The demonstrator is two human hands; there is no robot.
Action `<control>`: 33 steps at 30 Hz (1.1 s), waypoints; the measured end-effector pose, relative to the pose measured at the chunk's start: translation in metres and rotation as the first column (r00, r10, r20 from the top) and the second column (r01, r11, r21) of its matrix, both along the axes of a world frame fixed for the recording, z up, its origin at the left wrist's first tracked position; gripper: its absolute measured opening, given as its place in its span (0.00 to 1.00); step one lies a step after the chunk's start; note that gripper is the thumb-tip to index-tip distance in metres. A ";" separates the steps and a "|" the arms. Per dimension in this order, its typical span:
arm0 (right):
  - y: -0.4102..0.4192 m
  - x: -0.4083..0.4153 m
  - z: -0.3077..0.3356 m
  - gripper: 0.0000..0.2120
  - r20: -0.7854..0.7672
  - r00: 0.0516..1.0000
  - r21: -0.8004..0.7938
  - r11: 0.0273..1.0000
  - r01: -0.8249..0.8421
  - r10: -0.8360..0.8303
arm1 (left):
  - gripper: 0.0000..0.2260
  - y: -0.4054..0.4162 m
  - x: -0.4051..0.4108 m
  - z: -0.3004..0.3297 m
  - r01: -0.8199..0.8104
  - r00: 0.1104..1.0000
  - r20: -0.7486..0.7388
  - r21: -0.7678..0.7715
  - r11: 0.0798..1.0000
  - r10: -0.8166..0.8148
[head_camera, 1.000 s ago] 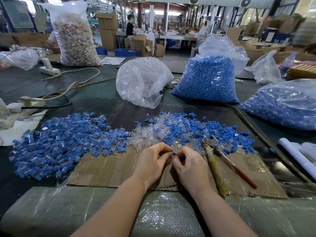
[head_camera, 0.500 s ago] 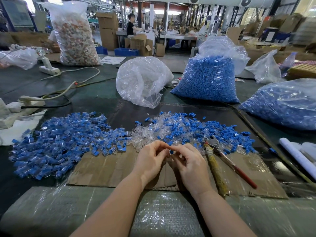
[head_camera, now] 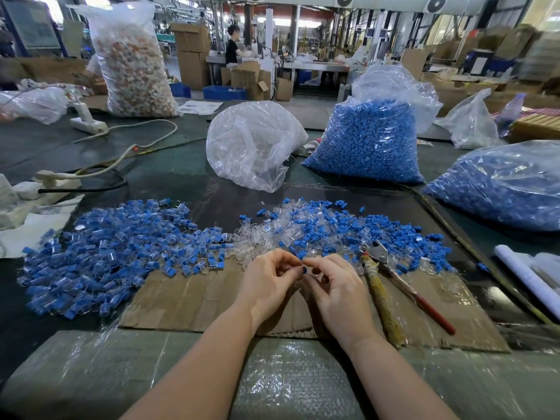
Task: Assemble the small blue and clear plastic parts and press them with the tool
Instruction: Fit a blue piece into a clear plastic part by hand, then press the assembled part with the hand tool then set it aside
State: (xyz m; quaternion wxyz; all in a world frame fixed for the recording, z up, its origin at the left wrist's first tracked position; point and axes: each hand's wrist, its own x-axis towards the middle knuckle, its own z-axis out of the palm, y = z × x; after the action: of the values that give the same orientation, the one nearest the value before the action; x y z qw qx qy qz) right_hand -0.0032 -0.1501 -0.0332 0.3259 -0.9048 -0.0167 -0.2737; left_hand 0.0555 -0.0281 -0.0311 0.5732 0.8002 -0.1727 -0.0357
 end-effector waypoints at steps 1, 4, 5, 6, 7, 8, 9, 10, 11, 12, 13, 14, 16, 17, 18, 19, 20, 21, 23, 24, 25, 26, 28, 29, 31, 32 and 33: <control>-0.001 0.000 0.001 0.10 0.001 1.000 -0.021 1.000 0.016 -0.016 | 0.06 0.000 0.001 0.000 -0.006 1.000 -0.004 0.002 1.000 0.006; -0.008 -0.001 0.007 0.13 0.004 0.994 -0.094 0.990 0.107 -0.107 | 0.04 0.000 0.003 -0.001 -0.021 0.999 -0.037 -0.030 0.999 0.019; -0.011 -0.002 0.010 0.15 -0.009 0.989 -0.112 0.983 0.148 -0.150 | 0.03 0.000 0.003 -0.001 -0.025 0.999 -0.040 -0.031 0.999 0.024; -0.015 -0.003 0.013 0.16 -0.035 0.980 -0.128 0.974 0.188 -0.194 | 0.03 0.000 0.003 -0.001 -0.030 0.999 -0.043 -0.029 0.999 0.029; -0.019 -0.004 0.015 0.18 -0.071 0.966 -0.156 0.960 0.235 -0.248 | 0.02 0.000 0.003 0.000 -0.034 0.998 -0.049 -0.034 0.999 0.032; -0.024 -0.006 0.017 0.19 -0.113 0.940 -0.207 0.933 0.293 -0.320 | 0.02 0.000 0.003 0.000 -0.035 0.998 -0.063 -0.051 0.998 0.032; -0.028 -0.010 0.019 0.20 -0.156 0.898 -0.284 0.890 0.358 -0.411 | 0.02 0.001 0.002 0.001 -0.033 0.996 -0.087 -0.084 0.996 0.026; -0.033 -0.013 0.021 0.20 -0.200 0.840 -0.370 0.832 0.412 -0.505 | 0.02 0.000 0.002 0.002 -0.029 0.993 -0.115 -0.118 0.993 0.015; -0.037 -0.017 0.023 0.20 -0.242 0.773 -0.444 0.775 0.449 -0.587 | 0.03 0.000 0.002 0.003 -0.027 0.991 -0.136 -0.139 0.990 0.008; -0.040 -0.020 0.026 0.21 -0.285 0.706 -0.496 0.731 0.469 -0.648 | 0.03 0.000 0.002 0.003 -0.028 0.989 -0.148 -0.147 0.989 0.006; -0.043 -0.023 0.027 0.23 -0.332 0.646 -0.528 0.703 0.477 -0.688 | 0.03 0.000 0.003 0.004 -0.030 0.988 -0.157 -0.156 0.987 0.005; -0.044 -0.025 0.028 0.26 -0.383 0.594 -0.545 0.692 0.474 -0.708 | 0.03 0.000 0.003 0.004 -0.033 0.986 -0.167 -0.167 0.985 0.005; -0.047 -0.027 0.027 0.31 -0.471 0.525 -0.556 0.700 0.447 -0.709 | 0.02 0.000 0.003 0.005 -0.043 0.980 -0.197 -0.189 0.981 0.005; -0.047 -0.027 0.026 0.33 -0.495 0.509 -0.557 0.706 0.436 -0.705 | 0.02 0.001 0.004 0.005 -0.052 0.975 -0.223 -0.211 0.976 0.004; -0.048 -0.027 0.026 0.32 -0.508 0.502 -0.554 0.712 0.432 -0.700 | 0.02 0.001 0.004 0.005 -0.064 0.966 -0.259 -0.244 0.968 -0.002; -0.048 -0.027 0.027 0.31 -0.517 0.499 -0.547 0.716 0.433 -0.696 | 0.02 0.002 0.004 0.005 -0.075 0.956 -0.294 -0.279 0.957 -0.011; -0.047 -0.026 0.029 0.29 -0.522 0.498 -0.539 0.720 0.436 -0.692 | 0.02 0.002 0.004 0.005 -0.085 0.947 -0.319 -0.303 0.949 -0.017; -0.046 -0.025 0.031 0.28 -0.527 0.496 -0.532 0.723 0.441 -0.690 | 0.02 0.003 0.005 0.005 -0.092 0.944 -0.330 -0.312 0.946 -0.017; -0.044 -0.024 0.032 0.24 -0.533 0.493 -0.513 0.726 0.459 -0.688 | 0.02 0.004 0.006 0.005 -0.094 0.941 -0.339 -0.319 0.943 -0.021; -0.043 -0.023 0.033 0.22 -0.531 0.495 -0.503 0.726 0.470 -0.688 | 0.02 0.004 0.006 0.005 -0.095 0.939 -0.343 -0.323 0.942 -0.023; -0.042 -0.024 0.033 0.21 -0.527 0.498 -0.495 0.725 0.479 -0.689 | 0.02 0.004 0.006 0.005 -0.097 0.937 -0.348 -0.327 0.940 -0.024; -0.041 -0.024 0.033 0.20 -0.522 0.501 -0.490 0.723 0.486 -0.690 | 0.02 0.005 0.006 0.005 -0.100 0.935 -0.353 -0.332 0.938 -0.025; -0.042 -0.025 0.034 0.20 -0.517 0.508 -0.483 0.725 0.492 -0.689 | 0.02 0.005 0.006 0.005 -0.101 0.932 -0.362 -0.342 0.934 -0.032; -0.043 -0.025 0.035 0.19 -0.519 0.515 -0.471 0.731 0.494 -0.683 | 0.02 0.006 0.007 0.005 -0.100 0.930 -0.365 -0.345 0.933 -0.035; -0.044 -0.024 0.038 0.17 -0.515 0.550 -0.429 0.753 0.498 -0.657 | 0.02 0.005 0.007 0.005 -0.107 0.927 -0.373 -0.355 0.929 -0.036; -0.044 -0.024 0.040 0.16 -0.502 0.588 -0.404 0.773 0.488 -0.634 | 0.02 0.005 0.007 0.006 -0.117 0.924 -0.382 -0.368 0.923 -0.035; -0.042 -0.024 0.043 0.14 -0.485 0.642 -0.379 0.804 0.458 -0.594 | 0.02 0.004 0.006 0.006 -0.130 0.919 -0.393 -0.386 0.913 -0.035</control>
State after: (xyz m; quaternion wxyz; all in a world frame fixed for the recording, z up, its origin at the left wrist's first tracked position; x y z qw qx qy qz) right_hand -0.0273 -0.1926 0.0100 0.1175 -0.9383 0.3191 -0.0629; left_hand 0.0620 -0.0238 -0.0247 0.7496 0.6448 -0.0384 -0.1443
